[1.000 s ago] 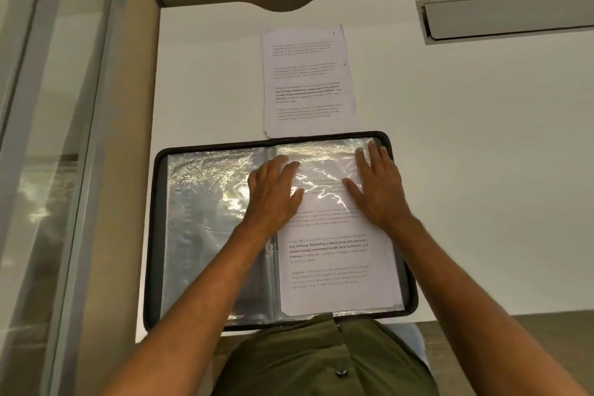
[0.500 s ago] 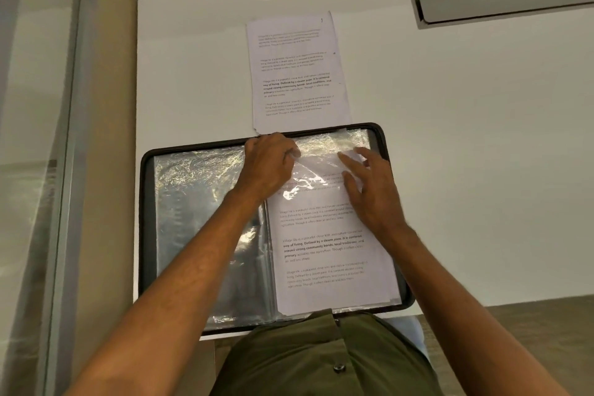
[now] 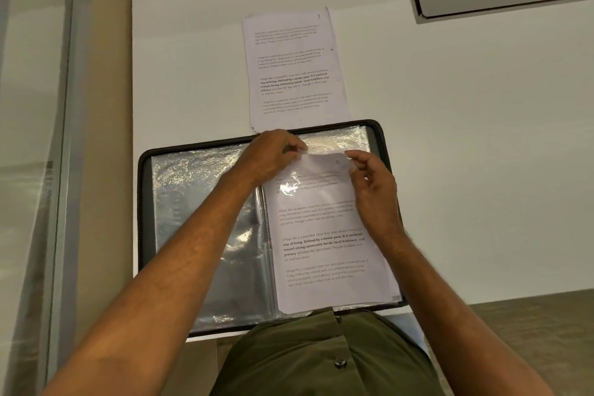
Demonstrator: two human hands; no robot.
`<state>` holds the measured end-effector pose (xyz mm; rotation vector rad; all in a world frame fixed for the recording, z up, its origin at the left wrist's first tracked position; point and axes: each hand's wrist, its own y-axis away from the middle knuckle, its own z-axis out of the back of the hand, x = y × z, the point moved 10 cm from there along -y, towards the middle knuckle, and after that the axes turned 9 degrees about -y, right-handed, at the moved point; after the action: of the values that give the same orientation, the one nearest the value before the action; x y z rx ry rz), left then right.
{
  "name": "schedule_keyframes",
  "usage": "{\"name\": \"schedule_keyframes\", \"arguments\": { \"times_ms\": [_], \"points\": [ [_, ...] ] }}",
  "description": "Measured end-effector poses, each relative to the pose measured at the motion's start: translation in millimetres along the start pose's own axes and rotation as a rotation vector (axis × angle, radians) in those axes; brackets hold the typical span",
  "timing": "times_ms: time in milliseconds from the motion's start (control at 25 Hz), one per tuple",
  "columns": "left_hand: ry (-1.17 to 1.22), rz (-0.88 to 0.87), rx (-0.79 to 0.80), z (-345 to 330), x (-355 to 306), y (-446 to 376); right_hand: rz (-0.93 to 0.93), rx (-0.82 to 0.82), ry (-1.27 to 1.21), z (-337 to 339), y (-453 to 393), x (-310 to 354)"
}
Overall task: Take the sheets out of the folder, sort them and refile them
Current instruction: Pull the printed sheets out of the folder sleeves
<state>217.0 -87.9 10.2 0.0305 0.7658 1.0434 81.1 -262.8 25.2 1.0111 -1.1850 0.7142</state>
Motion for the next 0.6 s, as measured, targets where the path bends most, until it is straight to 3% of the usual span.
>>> {"name": "schedule_keyframes", "arguments": {
  "times_ms": [440,600],
  "points": [
    [-0.148,-0.083,0.032,-8.7,-20.0,-6.0,-0.014,0.010,-0.088,5.1,-4.6,-8.6],
    [-0.098,-0.108,-0.051,3.8,-20.0,-12.3,-0.009,-0.003,0.012,7.1,-6.3,-9.1]
  ]
}}
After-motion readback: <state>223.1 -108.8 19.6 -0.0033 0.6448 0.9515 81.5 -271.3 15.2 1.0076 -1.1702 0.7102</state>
